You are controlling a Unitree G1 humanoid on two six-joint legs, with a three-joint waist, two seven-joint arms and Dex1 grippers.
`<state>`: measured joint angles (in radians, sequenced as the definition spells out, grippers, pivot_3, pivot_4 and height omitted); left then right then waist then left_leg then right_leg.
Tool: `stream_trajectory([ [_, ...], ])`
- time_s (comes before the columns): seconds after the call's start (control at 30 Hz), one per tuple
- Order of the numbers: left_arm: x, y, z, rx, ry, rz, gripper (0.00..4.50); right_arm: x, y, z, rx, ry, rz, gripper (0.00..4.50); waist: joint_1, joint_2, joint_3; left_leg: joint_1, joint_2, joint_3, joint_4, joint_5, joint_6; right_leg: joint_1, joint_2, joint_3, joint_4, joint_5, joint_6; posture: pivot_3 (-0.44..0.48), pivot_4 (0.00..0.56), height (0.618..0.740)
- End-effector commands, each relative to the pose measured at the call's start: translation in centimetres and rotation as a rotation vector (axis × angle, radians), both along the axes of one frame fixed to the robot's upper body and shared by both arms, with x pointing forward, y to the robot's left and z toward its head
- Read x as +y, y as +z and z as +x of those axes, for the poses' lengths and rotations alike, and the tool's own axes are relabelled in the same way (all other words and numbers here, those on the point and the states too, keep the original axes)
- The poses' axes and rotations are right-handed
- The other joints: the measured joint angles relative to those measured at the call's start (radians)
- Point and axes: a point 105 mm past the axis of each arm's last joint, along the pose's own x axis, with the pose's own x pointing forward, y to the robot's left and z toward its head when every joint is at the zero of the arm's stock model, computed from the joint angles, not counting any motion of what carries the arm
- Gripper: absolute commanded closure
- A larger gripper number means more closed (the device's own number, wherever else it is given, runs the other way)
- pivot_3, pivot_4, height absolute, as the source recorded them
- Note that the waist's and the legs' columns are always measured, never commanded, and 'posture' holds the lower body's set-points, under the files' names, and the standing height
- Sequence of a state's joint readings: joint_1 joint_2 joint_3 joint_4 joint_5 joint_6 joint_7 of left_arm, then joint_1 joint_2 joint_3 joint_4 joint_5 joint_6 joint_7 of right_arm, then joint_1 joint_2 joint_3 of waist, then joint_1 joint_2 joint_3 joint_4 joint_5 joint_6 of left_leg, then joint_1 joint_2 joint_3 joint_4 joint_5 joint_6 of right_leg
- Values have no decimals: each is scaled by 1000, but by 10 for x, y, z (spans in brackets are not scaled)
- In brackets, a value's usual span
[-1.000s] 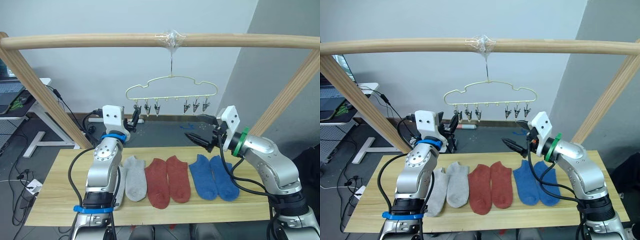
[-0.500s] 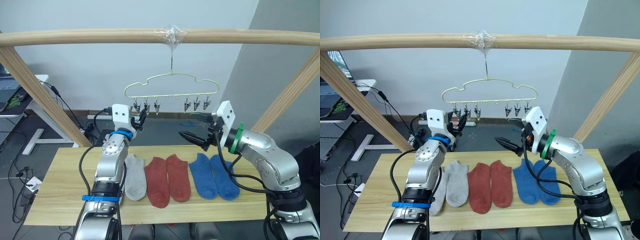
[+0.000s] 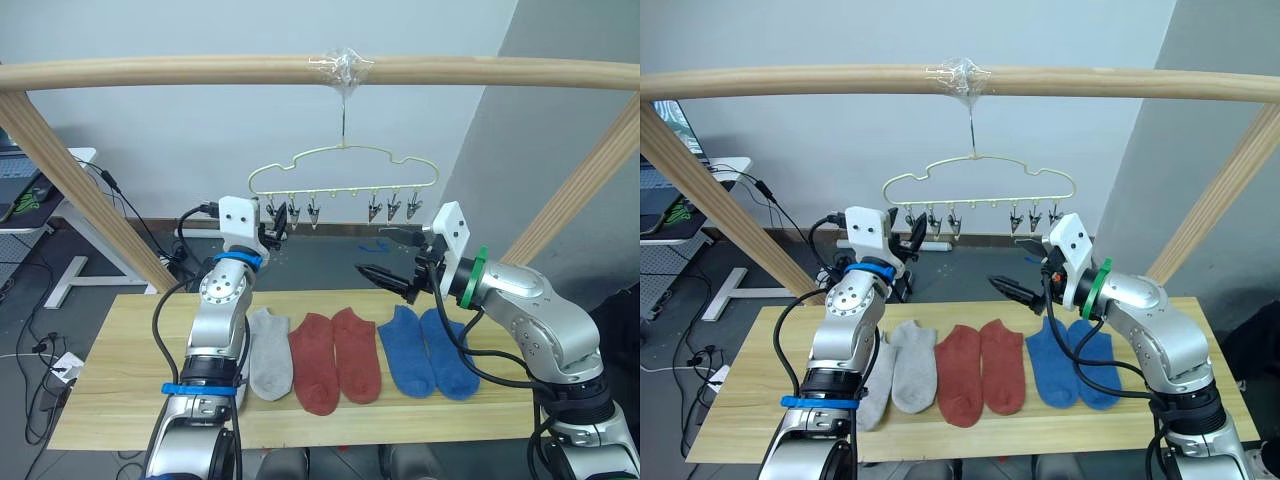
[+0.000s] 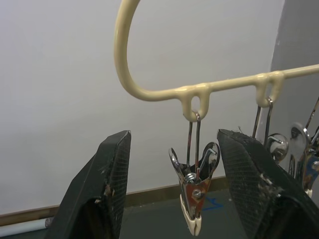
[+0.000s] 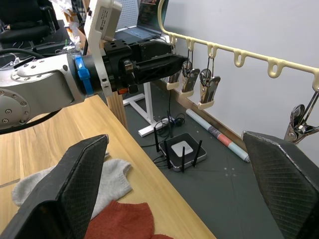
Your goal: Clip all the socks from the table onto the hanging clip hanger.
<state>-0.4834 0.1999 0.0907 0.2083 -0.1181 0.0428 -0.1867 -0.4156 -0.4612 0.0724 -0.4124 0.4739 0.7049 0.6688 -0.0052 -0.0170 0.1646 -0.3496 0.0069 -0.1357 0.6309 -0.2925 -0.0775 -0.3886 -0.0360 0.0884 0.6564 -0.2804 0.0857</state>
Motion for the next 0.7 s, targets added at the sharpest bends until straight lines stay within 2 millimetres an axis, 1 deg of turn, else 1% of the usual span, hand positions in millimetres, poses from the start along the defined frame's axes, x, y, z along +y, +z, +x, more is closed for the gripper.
stream_trajectory([
  [0.03,0,15,-2,-57,-5,4,1679,2,15,-4,-57,17,17,0,0,0,0,0,0,0,0,0,0,0,0,0,0,0,0,31,161,740],
  [0.23,-3,12,-4,-53,-22,7,1679,1,16,-4,-58,15,20,0,0,0,0,0,0,0,0,0,0,0,0,0,0,0,0,31,161,740],
  [0.33,-7,12,-5,-54,-44,1,2214,1,17,-3,-58,9,27,0,0,0,0,0,0,0,0,0,0,0,0,0,0,0,0,28,157,740],
  [0.37,-7,11,-5,-48,-47,-10,2537,1,17,-3,-55,6,30,0,0,0,0,0,0,0,0,0,0,0,0,0,0,0,0,28,157,740],
  [0.4,-7,11,-5,-43,-48,-17,2749,1,17,-3,-53,3,32,0,0,0,0,0,0,0,0,0,0,0,0,0,0,0,0,28,157,740],
  [0.5,-7,11,-4,-43,-45,-14,3599,0,18,-3,-55,3,31,0,0,0,0,0,0,0,0,0,0,0,0,0,0,0,0,26,154,740],
  [0.57,-6,11,-4,-45,-43,-13,3835,0,18,-3,-54,1,32,0,0,0,0,0,0,0,0,0,0,0,0,0,0,0,0,26,154,740],
  [0.7,-5,12,-3,-45,-38,-16,3875,0,17,-3,-56,2,30,0,0,0,0,0,0,0,0,0,0,0,0,0,0,0,0,25,153,740],
])
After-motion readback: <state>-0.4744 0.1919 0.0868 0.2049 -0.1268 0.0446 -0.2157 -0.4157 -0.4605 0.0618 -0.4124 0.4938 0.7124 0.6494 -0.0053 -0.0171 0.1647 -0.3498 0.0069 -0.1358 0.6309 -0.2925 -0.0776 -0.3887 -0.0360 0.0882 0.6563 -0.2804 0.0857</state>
